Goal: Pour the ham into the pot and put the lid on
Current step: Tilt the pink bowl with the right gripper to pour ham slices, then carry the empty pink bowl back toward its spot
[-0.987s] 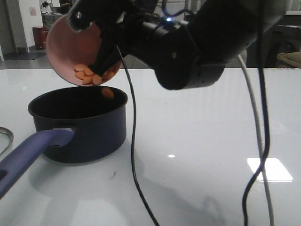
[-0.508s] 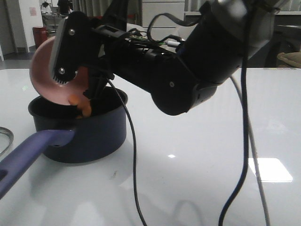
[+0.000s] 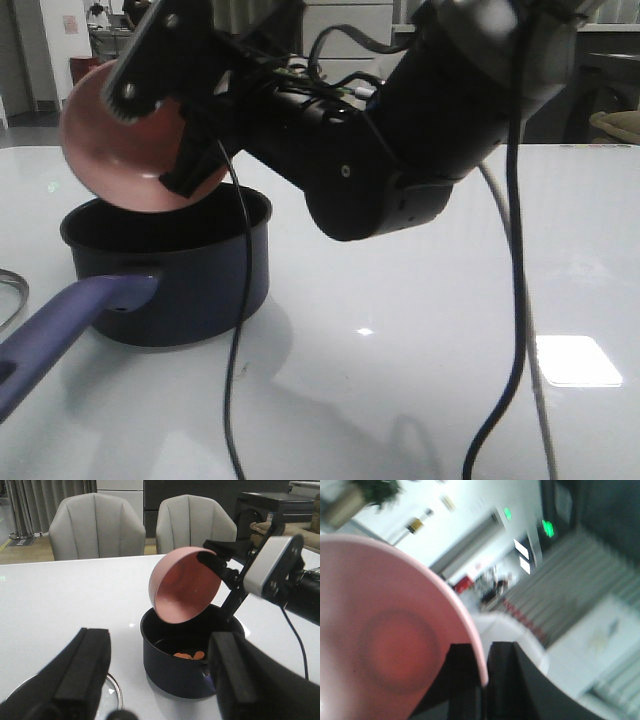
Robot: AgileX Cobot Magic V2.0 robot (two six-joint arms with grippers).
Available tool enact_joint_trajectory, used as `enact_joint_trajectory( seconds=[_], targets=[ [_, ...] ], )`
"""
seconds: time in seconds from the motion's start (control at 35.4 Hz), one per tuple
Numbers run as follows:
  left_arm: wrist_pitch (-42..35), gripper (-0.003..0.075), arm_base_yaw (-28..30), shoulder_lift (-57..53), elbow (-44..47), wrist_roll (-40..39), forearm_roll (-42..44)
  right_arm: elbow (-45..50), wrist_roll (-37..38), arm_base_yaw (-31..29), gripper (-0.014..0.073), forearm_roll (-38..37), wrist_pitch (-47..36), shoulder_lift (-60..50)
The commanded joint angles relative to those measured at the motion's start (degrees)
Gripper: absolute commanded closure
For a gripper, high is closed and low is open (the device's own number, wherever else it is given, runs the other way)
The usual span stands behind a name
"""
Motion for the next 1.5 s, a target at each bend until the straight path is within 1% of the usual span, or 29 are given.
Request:
enact_joint_trajectory(
  seconds=[0.0, 0.06, 0.14, 0.2, 0.28, 0.39, 0.48, 0.59, 0.68, 0.73, 0.76, 0.82, 0.9, 0.99, 1.04, 1.21, 1.47],
  targets=[
    [-4.3, 0.0264, -0.3, 0.6, -1.5, 0.0, -0.5, -1.3, 13.3, 0.0, 0.0457, 12.1, -1.9, -7.6],
    [-4.3, 0.0264, -0.3, 0.6, -1.5, 0.0, -0.5, -1.3, 15.6, 0.0, 0.0457, 16.1, 4.6, -10.2],
    [-4.3, 0.0264, -0.3, 0.6, -1.5, 0.0, -0.5, -1.3, 15.5, -0.3, 0.0457, 20.1, 14.7, -14.4],
    [-4.3, 0.0264, -0.3, 0.6, -1.5, 0.0, -0.5, -1.3, 15.2, -0.8, 0.0457, 22.4, 22.8, -17.9],
    [-4.3, 0.0264, -0.3, 0.6, -1.5, 0.0, -0.5, -1.3, 12.3, -2.5, 0.0457, 23.5, 38.3, -23.5],
    [-4.3, 0.0264, -0.3, 0.6, -1.5, 0.0, -0.5, -1.3, 8.2, -6.0, 0.0457, 23.5, 54.0, -29.3],
    [-4.3, 0.0264, -0.3, 0.6, -1.5, 0.0, -0.5, -1.3, 8.0, -10.8, 0.0457, 24.0, 65.5, -32.5],
    [-4.3, 0.0264, -0.3, 0.6, -1.5, 0.0, -0.5, -1.3, 8.2, -18.5, 0.0457, 25.3, 77.9, -36.1],
    [-4.3, 0.0264, -0.3, 0.6, -1.5, 0.0, -0.5, -1.3, 10.3, -25.6, 0.0457, 25.1, 86.9, -37.2],
    [-4.3, 0.0264, -0.3, 0.6, -1.5, 0.0, -0.5, -1.3, 12.2, -29.7, 0.0457, 23.5, 91.8, -37.2],
    [-4.3, 0.0264, -0.3, 0.6, -1.5, 0.0, -0.5, -1.3, 13.3, -31.6, 0.0457, 22.0, 93.4, -37.1],
    [-4.3, 0.0264, -0.3, 0.6, -1.5, 0.0, -0.5, -1.1, 16.9, -34.5, 0.0457, 16.3, 95.8, -37.0],
    [-4.3, 0.0264, -0.3, 0.6, -1.5, 0.0, -0.5, -1.1, 23.2, -36.5, 0.0457, 7.9, 96.7, -36.5],
    [-4.3, 0.0264, -0.3, 0.6, -1.5, 0.0, -0.5, -1.1, 30.3, -38.0, 0.0457, 3.7, 98.4, -35.4],
    [-4.3, 0.0264, -0.3, 0.6, -1.5, 0.0, -0.5, -1.1, 33.7, -38.8, 0.0457, 2.8, 100.5, -34.2],
    [-4.3, 0.0264, -0.3, 0.6, -1.5, 0.0, -0.5, -1.1, 33.9, -39.8, 0.0457, 2.6, 106.3, -29.1],
    [-4.3, 0.0264, -0.3, 0.6, -1.5, 0.0, -0.5, -1.2, 33.9, -39.8, 0.0457, 2.7, 105.9, -23.1]
  ],
)
